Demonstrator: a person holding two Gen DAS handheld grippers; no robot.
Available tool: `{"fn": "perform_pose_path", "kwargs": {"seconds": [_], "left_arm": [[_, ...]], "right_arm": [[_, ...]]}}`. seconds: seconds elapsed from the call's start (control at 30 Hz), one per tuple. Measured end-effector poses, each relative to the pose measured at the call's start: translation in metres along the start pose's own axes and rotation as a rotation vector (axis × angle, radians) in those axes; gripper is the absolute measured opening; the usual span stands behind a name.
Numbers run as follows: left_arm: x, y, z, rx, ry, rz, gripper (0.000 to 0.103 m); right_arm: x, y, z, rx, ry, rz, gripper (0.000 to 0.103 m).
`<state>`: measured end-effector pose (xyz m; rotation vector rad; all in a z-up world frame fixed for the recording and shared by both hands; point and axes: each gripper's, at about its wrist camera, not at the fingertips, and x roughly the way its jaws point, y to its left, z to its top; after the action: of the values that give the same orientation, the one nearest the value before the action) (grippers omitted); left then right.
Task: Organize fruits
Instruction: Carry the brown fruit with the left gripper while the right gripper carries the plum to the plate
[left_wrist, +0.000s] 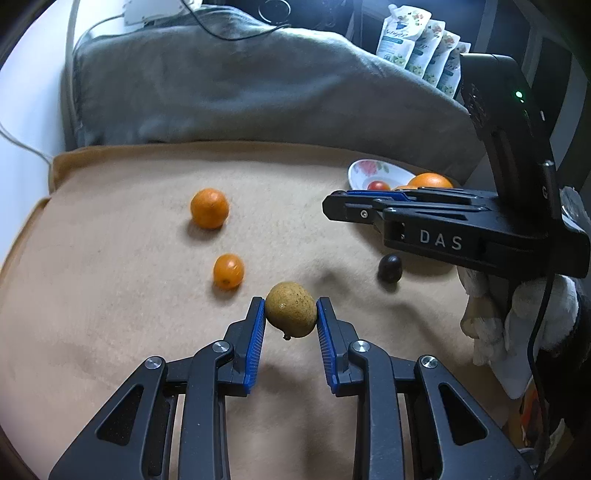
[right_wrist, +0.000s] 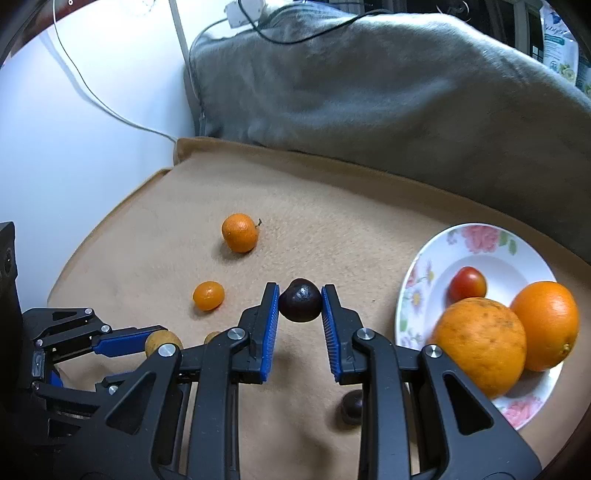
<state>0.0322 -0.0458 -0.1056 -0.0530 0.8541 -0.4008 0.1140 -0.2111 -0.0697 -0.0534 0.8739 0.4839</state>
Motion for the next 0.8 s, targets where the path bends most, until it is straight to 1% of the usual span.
{"fn": "perform_pose_path", "kwargs": {"seconds": [0.2,0.37,0.8], "left_arm": [[0.001,-0.012,0.011,0.024,-0.021,-0.013,0.026],[0.003,-0.021,0.021,0.043,-0.030,-0.028,0.026],[0.021,-0.043,0.054,0.075,-0.055,-0.058,0.026]], "right_arm": [[-0.018,-0.013,-0.001,0.021,-0.028,-0.011,0.024],[-0.026,-0.026,0.002,0.039,-0.045,-0.021,0.024],[-0.049,-0.078,0.008,0.110,-0.090,-0.062,0.024]]}}
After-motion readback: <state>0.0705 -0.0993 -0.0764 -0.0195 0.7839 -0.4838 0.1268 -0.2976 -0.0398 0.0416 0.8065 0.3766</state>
